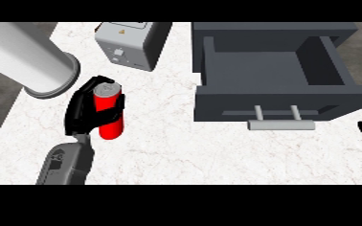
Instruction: Pick up the can, place it into the drawer and close the drawer
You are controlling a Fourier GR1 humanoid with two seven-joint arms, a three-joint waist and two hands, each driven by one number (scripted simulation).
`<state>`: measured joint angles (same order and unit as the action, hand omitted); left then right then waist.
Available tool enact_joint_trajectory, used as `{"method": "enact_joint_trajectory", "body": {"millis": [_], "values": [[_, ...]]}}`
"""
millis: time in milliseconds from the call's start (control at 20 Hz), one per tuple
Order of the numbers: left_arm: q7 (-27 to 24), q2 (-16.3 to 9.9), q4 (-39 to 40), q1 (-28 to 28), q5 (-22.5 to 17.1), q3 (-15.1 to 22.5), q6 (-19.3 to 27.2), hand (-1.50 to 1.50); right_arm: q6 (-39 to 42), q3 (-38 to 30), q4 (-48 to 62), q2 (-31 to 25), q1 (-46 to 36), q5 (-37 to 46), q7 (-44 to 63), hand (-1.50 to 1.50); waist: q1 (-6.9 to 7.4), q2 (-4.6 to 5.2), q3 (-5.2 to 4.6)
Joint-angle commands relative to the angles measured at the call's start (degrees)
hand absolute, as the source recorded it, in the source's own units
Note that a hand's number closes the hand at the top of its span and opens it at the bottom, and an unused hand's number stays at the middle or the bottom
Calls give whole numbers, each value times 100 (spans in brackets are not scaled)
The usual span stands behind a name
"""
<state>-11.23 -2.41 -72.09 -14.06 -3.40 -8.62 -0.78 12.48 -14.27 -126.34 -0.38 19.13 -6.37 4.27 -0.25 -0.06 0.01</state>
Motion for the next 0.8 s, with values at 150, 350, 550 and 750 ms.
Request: {"method": "enact_joint_trajectory", "body": {"millis": [150,350,550,750], "values": [[849,214,-1030,-351,278,544,414,150,95,-318,260,-71,3,-230,-140,-150,7,-6,3],[1386,235,-1109,-956,358,1094,1096,150,53,-155,205,-56,-255,-72,-69,-150,-7,-3,2],[1844,239,-1198,-1300,439,1384,1249,150,-152,-226,-205,-109,-371,-229,579,-150,-6,-1,0],[2279,240,-483,-2618,509,1595,1890,150,-63,95,-158,35,108,77,-66,-150,-100,9,1]]}}
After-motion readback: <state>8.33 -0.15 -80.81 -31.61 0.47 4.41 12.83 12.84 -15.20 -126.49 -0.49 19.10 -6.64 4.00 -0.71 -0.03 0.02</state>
